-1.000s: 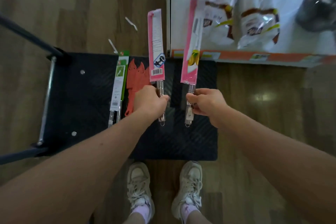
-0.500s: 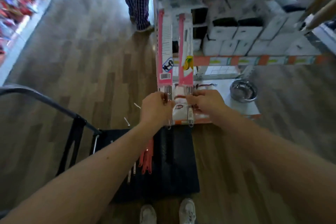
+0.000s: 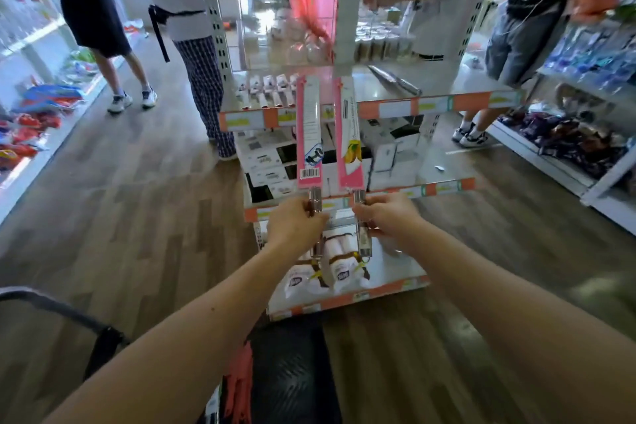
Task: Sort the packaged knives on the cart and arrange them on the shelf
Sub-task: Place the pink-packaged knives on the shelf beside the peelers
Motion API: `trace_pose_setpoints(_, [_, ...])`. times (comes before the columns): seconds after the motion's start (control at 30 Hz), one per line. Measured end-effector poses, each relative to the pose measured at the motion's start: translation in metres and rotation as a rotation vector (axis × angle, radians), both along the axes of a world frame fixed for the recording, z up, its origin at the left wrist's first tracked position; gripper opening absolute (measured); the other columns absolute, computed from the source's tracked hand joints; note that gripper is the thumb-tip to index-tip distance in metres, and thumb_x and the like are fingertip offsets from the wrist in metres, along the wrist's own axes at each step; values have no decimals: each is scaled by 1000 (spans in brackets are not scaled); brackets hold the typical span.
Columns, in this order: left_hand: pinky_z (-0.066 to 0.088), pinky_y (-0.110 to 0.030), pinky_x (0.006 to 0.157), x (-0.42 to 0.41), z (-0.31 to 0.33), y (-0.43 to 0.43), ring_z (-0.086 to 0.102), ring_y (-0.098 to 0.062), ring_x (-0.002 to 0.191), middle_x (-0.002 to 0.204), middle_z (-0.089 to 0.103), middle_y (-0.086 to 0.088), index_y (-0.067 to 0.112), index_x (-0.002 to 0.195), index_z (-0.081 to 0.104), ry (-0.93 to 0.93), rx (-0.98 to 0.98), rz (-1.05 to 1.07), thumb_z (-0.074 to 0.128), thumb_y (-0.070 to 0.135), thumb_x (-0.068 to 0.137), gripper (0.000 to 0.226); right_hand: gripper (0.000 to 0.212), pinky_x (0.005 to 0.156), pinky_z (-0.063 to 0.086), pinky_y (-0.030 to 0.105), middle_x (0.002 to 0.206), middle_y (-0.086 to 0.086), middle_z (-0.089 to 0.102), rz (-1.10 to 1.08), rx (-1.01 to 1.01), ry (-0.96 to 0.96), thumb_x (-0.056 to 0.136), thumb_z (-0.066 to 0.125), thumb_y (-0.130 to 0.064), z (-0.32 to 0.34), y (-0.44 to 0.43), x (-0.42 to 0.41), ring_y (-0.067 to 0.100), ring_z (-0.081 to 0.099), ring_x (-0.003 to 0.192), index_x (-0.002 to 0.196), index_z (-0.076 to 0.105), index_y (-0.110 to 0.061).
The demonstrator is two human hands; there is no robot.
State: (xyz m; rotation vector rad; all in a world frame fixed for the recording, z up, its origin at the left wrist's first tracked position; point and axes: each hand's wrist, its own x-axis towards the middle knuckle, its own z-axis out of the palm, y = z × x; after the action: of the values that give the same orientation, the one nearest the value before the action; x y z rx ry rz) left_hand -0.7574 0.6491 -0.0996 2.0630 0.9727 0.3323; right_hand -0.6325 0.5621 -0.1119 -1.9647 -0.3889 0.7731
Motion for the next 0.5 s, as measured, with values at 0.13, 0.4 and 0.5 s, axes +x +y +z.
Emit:
trace_pose_setpoints(0.13, [53, -37, 76, 55, 11, -32, 58, -21, 74, 73, 60, -7, 12, 72, 59, -27, -73, 39, 60, 25, 88, 21, 10, 44, 46, 18, 70, 5, 60, -19, -28, -33, 86, 67, -19, 14, -48, 49, 15, 57, 60, 87, 65, -9])
trace_pose_setpoints(0.4, [53, -40, 83, 153, 24, -77, 58, -23, 75, 66, 56, -5, 11, 67, 56, -50, -183, 40, 63, 23, 87, 24, 23, 75, 57, 36, 75, 10, 65, -52, -98, -92, 83, 69, -18, 33, -102, 142, 24, 64, 72, 93, 68, 3])
trace_pose_setpoints(0.5, [54, -38, 82, 183, 33, -74, 60, -23, 75, 70, 59, -7, 10, 71, 59, -19, -133, 13, 63, 27, 87, 24, 19, 87, 55, 41, 74, 10, 65, -62, -84, -79, 82, 70, -18, 33, -102, 170, 26, 65, 76, 89, 68, 0])
